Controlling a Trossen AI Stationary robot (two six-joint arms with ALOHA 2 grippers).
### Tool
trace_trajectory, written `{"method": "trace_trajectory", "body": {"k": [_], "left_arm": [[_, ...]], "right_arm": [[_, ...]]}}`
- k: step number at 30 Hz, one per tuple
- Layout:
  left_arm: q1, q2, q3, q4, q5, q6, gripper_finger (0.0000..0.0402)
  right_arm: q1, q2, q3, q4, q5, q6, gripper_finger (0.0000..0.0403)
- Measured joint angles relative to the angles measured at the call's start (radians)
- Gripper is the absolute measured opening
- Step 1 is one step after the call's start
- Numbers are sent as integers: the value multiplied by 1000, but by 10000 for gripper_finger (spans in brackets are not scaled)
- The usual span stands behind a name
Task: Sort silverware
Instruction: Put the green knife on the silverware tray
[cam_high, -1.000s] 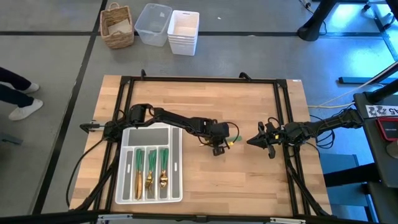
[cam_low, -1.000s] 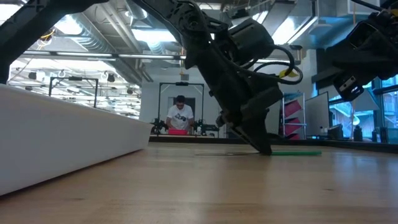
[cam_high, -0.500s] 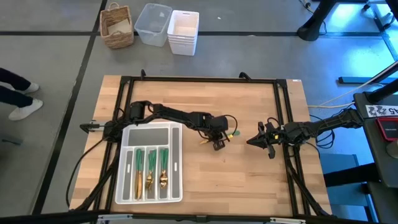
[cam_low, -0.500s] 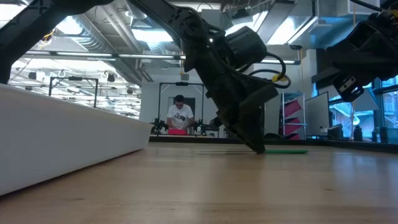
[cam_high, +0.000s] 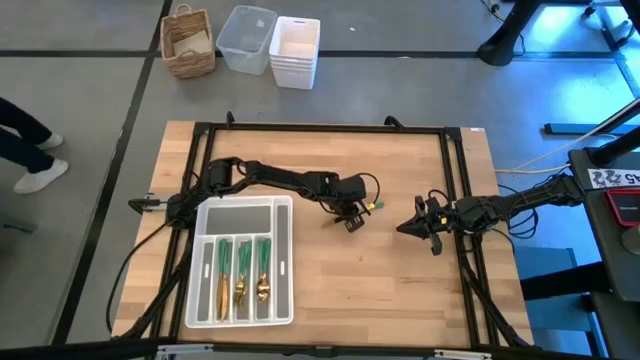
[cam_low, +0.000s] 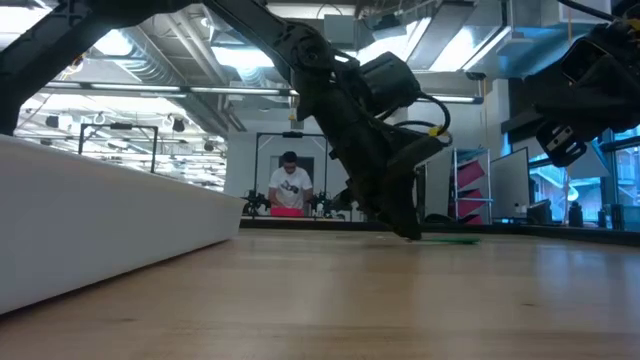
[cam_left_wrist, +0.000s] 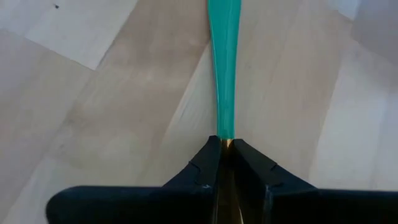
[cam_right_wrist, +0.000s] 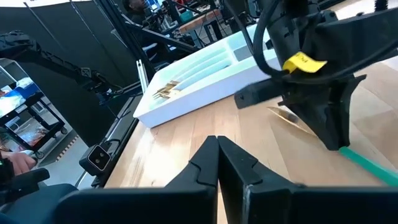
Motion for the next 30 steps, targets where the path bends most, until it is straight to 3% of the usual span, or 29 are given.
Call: {"method": "trace_trajectory", "body": {"k": [30], "left_arm": [[19, -65, 3, -56, 40, -33, 30]], "right_arm": [[0, 0, 0, -19, 0, 1, 5]]}}
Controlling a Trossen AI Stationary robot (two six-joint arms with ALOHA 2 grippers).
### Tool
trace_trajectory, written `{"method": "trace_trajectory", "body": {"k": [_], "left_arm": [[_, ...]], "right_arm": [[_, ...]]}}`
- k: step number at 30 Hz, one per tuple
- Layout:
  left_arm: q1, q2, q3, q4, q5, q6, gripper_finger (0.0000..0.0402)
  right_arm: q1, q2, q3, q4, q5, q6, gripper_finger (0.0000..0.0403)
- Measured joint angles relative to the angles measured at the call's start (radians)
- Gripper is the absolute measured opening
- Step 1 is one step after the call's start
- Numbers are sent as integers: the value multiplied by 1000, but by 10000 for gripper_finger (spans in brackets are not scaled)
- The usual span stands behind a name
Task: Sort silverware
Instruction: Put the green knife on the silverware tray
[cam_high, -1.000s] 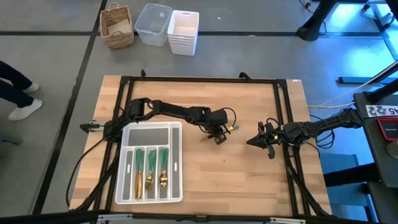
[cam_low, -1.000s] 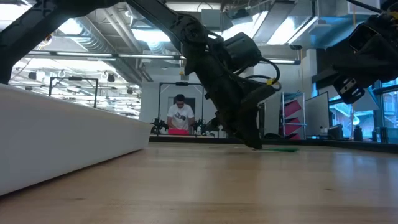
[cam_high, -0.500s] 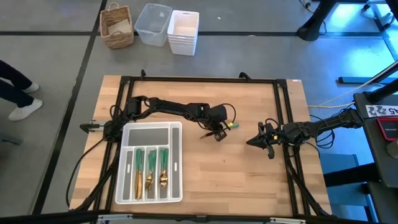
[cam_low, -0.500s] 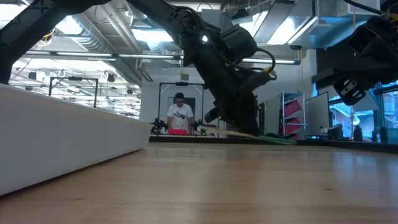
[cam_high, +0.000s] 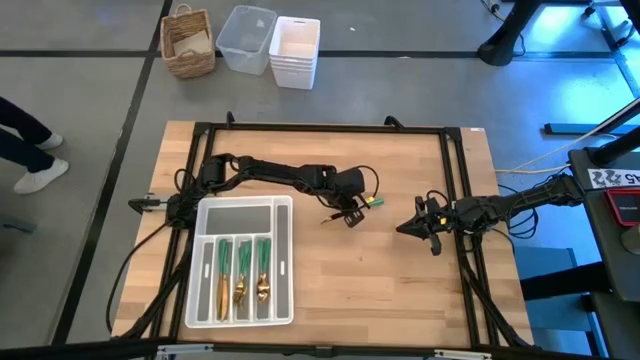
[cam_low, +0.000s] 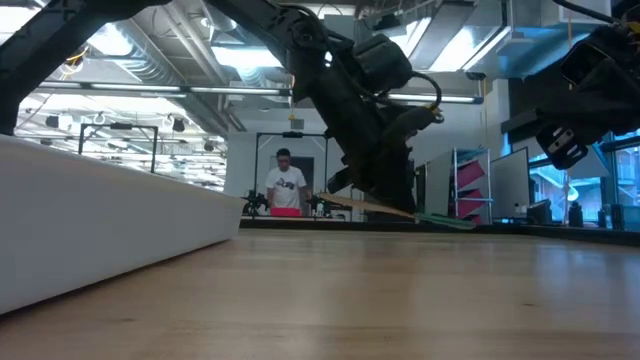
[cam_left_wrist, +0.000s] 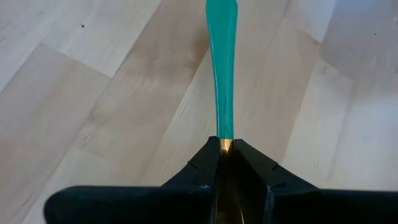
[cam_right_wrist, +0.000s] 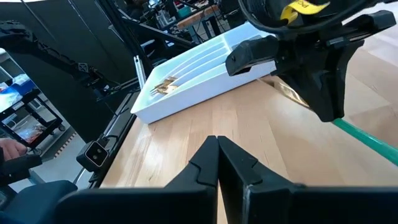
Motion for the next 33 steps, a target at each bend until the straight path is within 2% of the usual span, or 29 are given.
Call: {"method": "trace_trajectory", "body": {"k": [9, 18, 33], "left_arm": [[0, -11, 0, -32, 0, -10, 30], [7, -79, 0, -67, -4, 0, 31], [18, -230, 0, -372, -9, -3, 31]], "right_arm": [[0, 0, 0, 0, 0, 1, 5], [0, 0, 0, 0, 0, 0, 5], [0, 0, 0, 4, 0, 1, 5]]}}
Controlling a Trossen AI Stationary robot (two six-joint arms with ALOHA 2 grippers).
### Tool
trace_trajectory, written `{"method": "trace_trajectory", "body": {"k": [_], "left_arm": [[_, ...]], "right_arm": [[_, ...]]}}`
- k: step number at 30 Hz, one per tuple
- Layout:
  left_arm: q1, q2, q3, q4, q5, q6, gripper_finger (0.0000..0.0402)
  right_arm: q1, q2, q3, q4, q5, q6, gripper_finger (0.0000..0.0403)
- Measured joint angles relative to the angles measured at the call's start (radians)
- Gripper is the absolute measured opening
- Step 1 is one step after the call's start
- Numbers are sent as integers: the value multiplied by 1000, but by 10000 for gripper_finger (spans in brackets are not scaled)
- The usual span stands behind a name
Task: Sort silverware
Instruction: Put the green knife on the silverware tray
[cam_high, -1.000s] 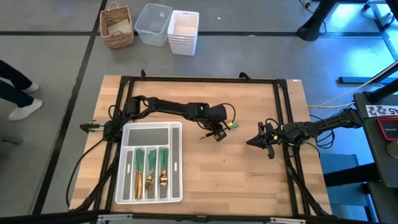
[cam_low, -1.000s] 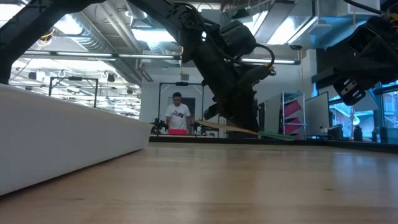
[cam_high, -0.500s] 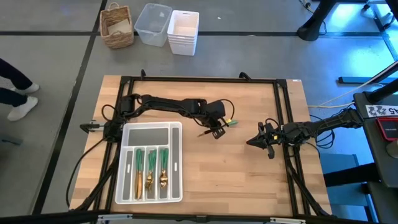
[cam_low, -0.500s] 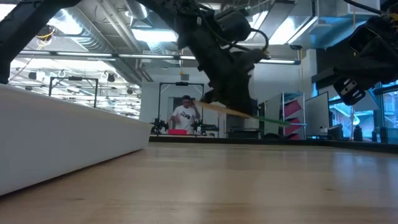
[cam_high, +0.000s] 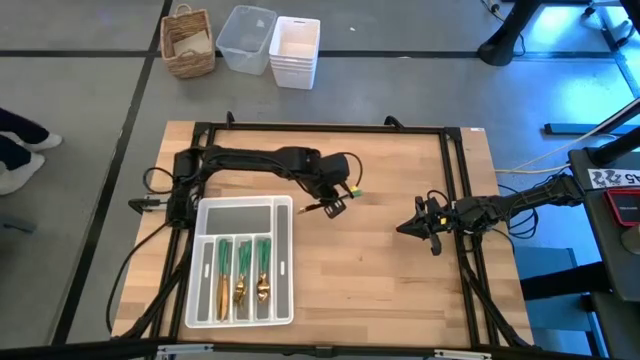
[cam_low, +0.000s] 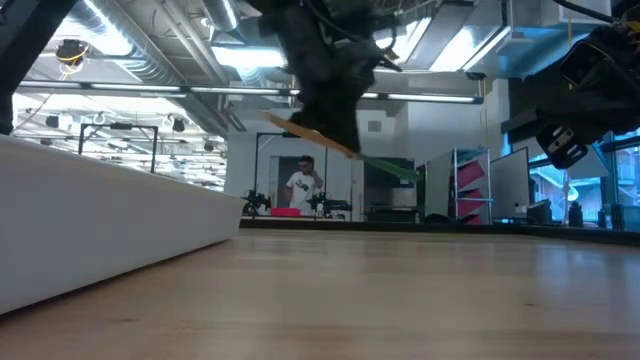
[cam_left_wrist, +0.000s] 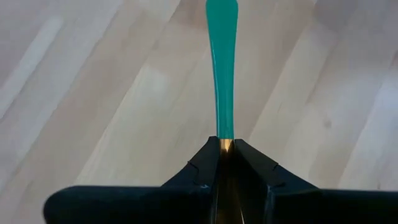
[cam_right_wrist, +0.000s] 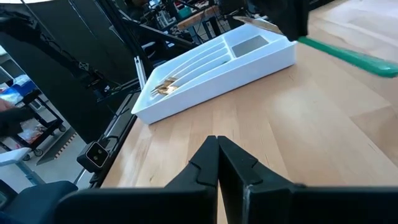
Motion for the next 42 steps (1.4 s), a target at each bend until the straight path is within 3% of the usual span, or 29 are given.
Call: {"method": "trace_trajectory", "body": {"k": [14, 29, 42], "left_arm": [[-17, -79, 0, -267, -14, -46, 31], [-48, -99, 0, -301, -75, -77, 31], [-83, -236, 0, -424, -187, -136, 31]], "right_arm": [[0, 0, 0, 1, 0, 2, 5], [0, 0, 0, -5, 17, 1, 5], [0, 2, 0, -6, 16, 1, 5]]}}
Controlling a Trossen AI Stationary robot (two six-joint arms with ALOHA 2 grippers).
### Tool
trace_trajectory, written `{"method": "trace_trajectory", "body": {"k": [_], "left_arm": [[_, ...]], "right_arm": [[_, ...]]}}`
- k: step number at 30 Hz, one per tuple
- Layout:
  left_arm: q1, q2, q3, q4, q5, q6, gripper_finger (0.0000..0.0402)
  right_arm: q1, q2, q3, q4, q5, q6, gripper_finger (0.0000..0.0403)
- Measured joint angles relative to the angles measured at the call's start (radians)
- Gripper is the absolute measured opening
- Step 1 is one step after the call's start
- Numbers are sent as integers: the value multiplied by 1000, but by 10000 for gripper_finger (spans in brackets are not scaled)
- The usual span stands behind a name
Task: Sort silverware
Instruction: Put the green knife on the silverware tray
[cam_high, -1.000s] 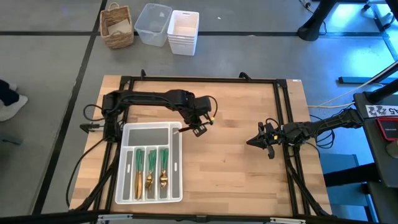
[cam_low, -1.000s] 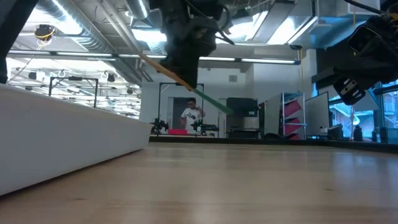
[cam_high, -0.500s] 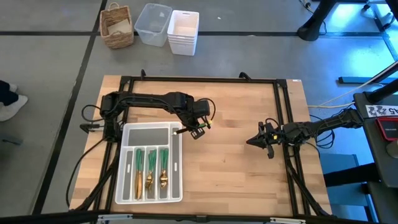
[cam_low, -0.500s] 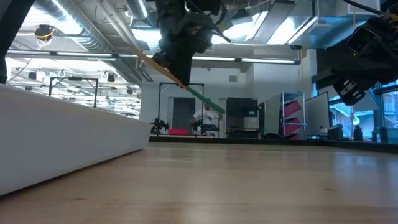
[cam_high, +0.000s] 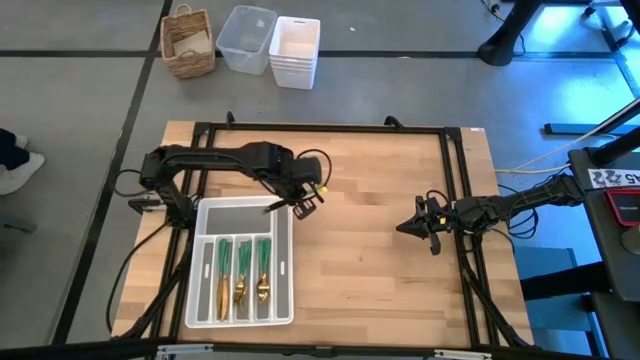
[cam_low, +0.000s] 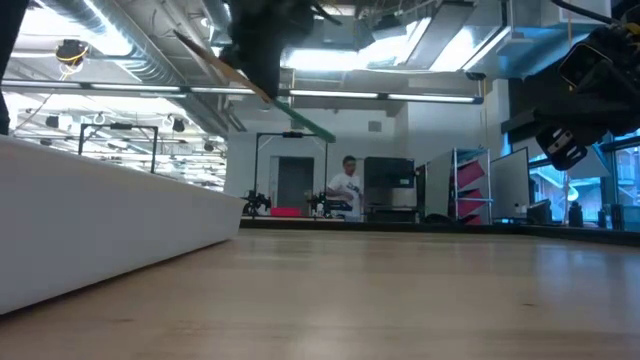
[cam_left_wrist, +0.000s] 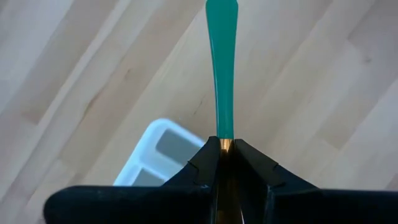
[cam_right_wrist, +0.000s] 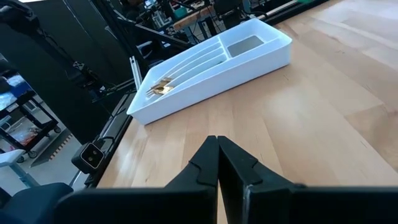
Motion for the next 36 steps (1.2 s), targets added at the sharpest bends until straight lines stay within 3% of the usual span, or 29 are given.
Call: {"method": "trace_trajectory", "body": {"k": [6, 11, 15, 20, 32, 36], "left_arm": [[-60, -82, 0, -125, -71, -106, 31], [-166, -142, 0, -255, -148, -290, 31], [-290, -180, 0, -354, -208, -507, 31], [-474, -205, -38, -358, -273, -798, 31], [-860, -201, -262, -336, -279, -1590, 31], [-922, -201, -322, -298, -230, -1668, 31]], "right_arm": [[0, 0, 0, 1, 0, 0, 5], [0, 0, 0, 1, 0, 0, 5], [0, 0, 0, 0, 0, 0, 5], [0, 0, 0, 0, 0, 0, 5], [0, 0, 0, 0, 1, 0, 5], [0, 0, 0, 0, 1, 0, 5]]}}
